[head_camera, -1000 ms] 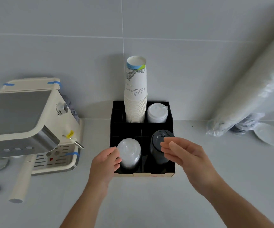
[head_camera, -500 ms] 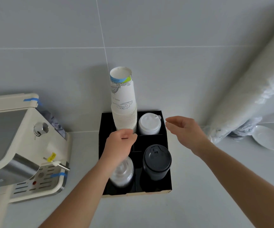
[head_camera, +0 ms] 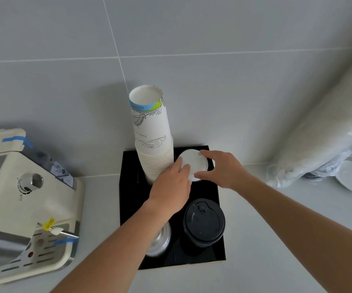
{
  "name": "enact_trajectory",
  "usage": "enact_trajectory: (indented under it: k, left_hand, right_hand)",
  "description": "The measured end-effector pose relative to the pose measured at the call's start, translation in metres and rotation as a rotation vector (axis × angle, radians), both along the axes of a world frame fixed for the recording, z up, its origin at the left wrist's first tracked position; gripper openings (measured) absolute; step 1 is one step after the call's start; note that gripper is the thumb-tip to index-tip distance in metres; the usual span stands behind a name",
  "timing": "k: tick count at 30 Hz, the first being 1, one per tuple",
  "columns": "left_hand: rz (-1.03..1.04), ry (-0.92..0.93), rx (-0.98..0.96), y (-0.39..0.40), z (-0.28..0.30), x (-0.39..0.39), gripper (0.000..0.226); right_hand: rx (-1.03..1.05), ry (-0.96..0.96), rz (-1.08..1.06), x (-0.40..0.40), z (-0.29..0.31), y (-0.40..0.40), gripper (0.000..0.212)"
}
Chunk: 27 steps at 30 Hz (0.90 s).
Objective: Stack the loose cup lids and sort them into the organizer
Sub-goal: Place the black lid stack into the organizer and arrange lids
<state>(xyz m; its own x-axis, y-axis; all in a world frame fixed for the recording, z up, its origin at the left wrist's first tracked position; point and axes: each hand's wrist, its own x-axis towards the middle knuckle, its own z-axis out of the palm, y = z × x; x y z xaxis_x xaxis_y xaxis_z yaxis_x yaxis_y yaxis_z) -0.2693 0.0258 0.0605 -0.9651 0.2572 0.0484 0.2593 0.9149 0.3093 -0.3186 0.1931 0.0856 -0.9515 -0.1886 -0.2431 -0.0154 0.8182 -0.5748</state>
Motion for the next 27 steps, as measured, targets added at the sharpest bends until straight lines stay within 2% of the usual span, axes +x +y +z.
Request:
enact_trajectory:
  k: [20,27]
  left_hand:
    - [-0.112,0.049,-0.174,0.003,0.001,-0.012,0.034]
    - [-0.121,0.013,-0.144,0.003,0.001,-0.013,0.039]
  right_hand:
    - [0.13,0.032,0.162,-0.031,-0.013,0.015,0.069]
    - [0.082,0.043,0.078,-0.019,-0.018,0.015,0.072]
